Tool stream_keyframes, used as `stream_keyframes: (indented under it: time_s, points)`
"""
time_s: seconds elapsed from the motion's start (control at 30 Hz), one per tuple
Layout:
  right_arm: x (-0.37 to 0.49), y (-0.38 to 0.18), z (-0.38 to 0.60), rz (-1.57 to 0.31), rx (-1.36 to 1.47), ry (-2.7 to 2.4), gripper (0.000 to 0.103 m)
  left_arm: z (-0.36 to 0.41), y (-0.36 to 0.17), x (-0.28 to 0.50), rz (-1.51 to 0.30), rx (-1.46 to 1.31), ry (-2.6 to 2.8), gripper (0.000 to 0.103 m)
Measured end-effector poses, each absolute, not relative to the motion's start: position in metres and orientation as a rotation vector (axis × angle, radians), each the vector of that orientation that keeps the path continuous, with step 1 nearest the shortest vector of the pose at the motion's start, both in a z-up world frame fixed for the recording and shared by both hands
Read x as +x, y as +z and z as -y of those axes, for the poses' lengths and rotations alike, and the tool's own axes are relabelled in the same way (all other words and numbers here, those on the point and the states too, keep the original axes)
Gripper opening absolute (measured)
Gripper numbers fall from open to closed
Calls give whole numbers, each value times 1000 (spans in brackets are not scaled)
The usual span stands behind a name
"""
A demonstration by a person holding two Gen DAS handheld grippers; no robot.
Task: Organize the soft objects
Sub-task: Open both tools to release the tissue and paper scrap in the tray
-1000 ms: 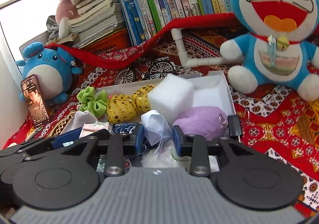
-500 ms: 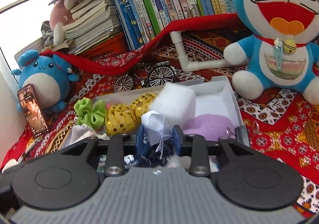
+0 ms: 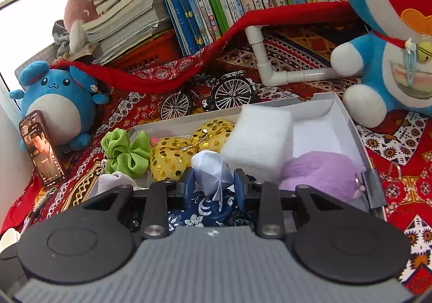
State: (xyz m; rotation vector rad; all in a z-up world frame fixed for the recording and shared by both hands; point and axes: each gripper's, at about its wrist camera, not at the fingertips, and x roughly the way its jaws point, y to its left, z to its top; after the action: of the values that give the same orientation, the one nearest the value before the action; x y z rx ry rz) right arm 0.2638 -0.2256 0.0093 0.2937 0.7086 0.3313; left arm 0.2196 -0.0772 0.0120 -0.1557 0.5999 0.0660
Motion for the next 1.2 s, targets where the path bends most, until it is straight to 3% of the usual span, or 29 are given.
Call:
stream_keyframes:
  time_s: [0.1,0.33,0.43,0.63,0.9,1.2]
  points:
    - [264,8,228,-709,318,334,39,77,12,220,-601,-157,63,34]
    - [257,15,237,-682,362,352,46,77,14,217,-609,-173,39,47]
    - [253,19,241,-672,371,367,59,77,15,215,-609,-180,23,55]
    - [236,29,251,-632,376,390,63,78,24,204,-596,-183,-7,71]
    - [208,53,267,-542,328,388,68,77,43,185,-563,-185,-59,84]
    - [159,79,278,-416,236,348,91,76,69,149,-517,-161,-139,93]
